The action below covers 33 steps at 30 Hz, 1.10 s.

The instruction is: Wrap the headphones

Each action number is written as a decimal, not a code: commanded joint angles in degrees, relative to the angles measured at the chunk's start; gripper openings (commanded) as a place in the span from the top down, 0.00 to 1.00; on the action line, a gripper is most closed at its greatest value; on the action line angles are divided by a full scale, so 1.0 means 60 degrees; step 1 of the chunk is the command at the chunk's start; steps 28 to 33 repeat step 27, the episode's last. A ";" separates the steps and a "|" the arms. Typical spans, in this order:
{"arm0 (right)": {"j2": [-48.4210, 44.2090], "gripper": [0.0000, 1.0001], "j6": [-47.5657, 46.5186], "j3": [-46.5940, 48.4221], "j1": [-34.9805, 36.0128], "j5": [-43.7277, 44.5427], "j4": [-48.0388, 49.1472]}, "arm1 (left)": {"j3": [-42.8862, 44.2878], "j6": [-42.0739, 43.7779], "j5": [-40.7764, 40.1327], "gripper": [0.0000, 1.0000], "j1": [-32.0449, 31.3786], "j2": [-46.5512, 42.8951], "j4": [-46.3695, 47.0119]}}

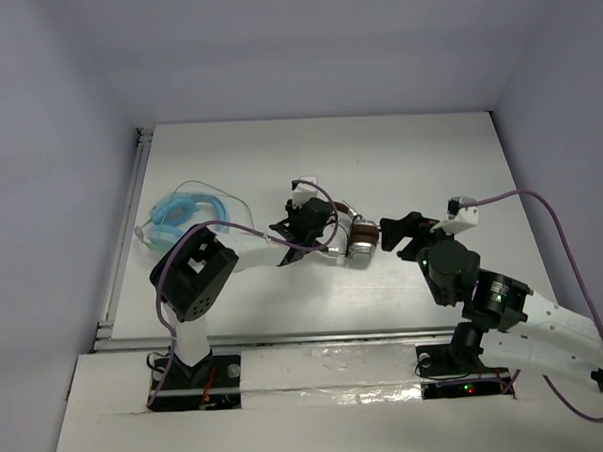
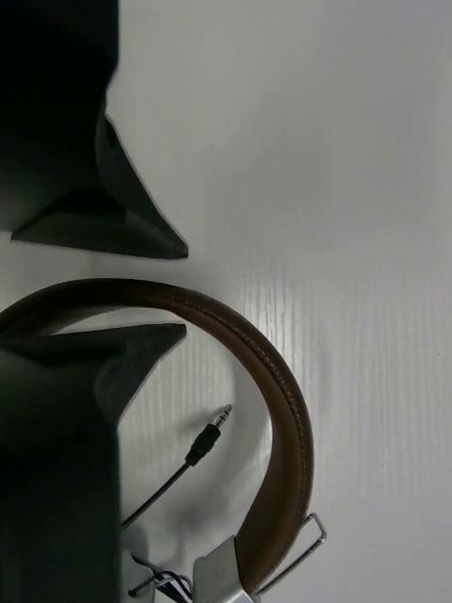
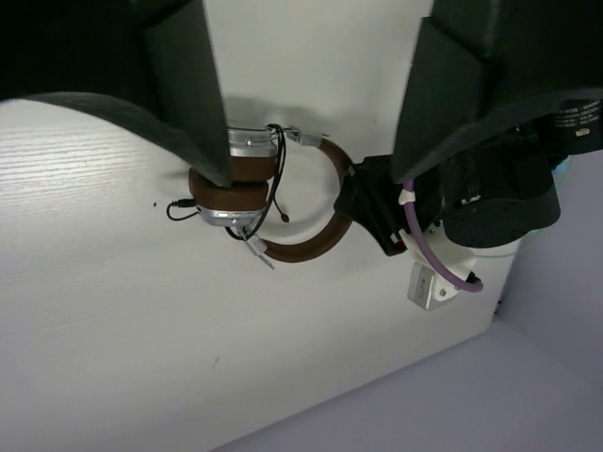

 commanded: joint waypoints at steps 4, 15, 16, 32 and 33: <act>-0.0655 0.07 -0.0225 0.0720 -0.0062 -0.0010 -0.0007 | -0.0144 -0.0117 -0.0183 0.40 0.0084 -0.1322 0.0714; -0.2721 0.00 -0.1161 0.2287 -0.0062 0.0414 -0.0755 | -0.0921 -0.0016 0.0899 0.01 0.0084 -0.6741 -0.0399; -0.2809 0.00 -0.1221 0.2391 -0.0062 0.0443 -0.0885 | -0.1052 0.0101 0.0973 0.01 0.0084 -0.7660 -0.0370; -0.2592 0.00 -0.1544 0.2318 -0.0062 -0.0024 -0.0579 | -0.1713 0.0250 0.0960 0.01 0.0084 -1.0204 -0.2286; -0.2592 0.00 -0.1544 0.2318 -0.0062 -0.0024 -0.0579 | -0.1713 0.0250 0.0960 0.01 0.0084 -1.0204 -0.2286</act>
